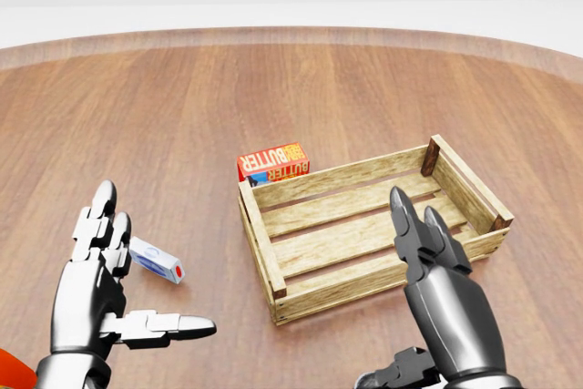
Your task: Pick up the tomato sauce, and put it in the wooden tray.
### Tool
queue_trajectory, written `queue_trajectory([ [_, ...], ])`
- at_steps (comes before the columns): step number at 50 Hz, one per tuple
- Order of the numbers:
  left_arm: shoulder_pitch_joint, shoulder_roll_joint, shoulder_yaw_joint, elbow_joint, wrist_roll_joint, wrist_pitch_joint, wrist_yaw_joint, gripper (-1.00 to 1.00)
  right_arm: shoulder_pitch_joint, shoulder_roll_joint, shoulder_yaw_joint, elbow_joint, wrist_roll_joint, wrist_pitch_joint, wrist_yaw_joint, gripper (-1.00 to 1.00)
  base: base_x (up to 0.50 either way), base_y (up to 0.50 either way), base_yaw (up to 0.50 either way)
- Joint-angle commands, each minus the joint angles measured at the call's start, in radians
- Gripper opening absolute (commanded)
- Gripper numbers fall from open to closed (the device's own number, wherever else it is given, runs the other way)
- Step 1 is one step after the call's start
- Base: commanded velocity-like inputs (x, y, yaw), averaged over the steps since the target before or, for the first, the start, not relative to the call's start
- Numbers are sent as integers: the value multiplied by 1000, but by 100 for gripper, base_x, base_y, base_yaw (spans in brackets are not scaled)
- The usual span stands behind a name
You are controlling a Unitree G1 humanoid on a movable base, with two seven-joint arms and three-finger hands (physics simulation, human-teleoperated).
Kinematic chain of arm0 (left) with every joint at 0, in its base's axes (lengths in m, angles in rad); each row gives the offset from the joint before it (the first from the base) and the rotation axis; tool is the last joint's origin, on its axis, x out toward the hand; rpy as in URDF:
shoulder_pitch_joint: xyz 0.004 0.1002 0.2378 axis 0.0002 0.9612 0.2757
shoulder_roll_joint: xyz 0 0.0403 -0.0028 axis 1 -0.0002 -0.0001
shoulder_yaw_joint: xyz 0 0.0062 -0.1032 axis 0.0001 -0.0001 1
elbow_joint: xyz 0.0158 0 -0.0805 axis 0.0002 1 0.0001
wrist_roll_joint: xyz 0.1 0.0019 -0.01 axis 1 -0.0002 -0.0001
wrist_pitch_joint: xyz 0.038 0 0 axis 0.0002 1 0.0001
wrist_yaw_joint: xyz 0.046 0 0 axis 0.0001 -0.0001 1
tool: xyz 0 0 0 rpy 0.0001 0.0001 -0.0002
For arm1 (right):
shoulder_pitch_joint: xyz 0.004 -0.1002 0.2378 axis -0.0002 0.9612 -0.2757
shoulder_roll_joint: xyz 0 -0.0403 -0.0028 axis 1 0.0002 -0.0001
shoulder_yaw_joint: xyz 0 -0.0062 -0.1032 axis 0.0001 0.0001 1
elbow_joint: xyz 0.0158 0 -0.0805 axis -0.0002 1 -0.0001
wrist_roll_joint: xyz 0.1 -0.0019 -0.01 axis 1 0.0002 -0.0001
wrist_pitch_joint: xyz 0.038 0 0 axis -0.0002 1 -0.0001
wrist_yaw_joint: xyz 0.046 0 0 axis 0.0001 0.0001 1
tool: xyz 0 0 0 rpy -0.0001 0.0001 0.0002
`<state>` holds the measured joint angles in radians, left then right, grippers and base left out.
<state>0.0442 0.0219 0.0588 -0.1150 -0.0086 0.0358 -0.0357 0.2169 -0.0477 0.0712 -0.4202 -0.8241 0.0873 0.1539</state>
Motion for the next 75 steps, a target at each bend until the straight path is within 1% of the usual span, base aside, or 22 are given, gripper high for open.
queue_trajectory([
  [1,0,0,-2,-1,2,-1,1,100,16,-4,23,4,-106,0,17,100,0,0,0],
  [8,2,-1,-3,-9,2,4,0,100,19,-3,24,1,-149,0,25,100,0,0,0],
  [14,0,-1,-3,-5,1,4,0,100,19,-2,29,6,-164,0,29,100,0,0,0],
  [27,2,-2,-5,-13,1,8,-1,100,17,-8,50,68,-163,0,33,100,0,0,0],
  [46,0,-1,-3,-5,2,2,0,100,28,-19,73,123,-157,0,52,100,0,0,0],
  [53,1,-1,-4,-6,2,4,0,100,35,-24,77,145,-163,0,62,100,0,0,0],
  [66,1,-2,-5,-4,3,3,1,100,46,-30,95,175,-215,0,74,100,0,0,0],
  [75,1,-1,-4,-7,2,4,0,100,40,-32,98,201,-275,0,67,100,0,0,0],
])
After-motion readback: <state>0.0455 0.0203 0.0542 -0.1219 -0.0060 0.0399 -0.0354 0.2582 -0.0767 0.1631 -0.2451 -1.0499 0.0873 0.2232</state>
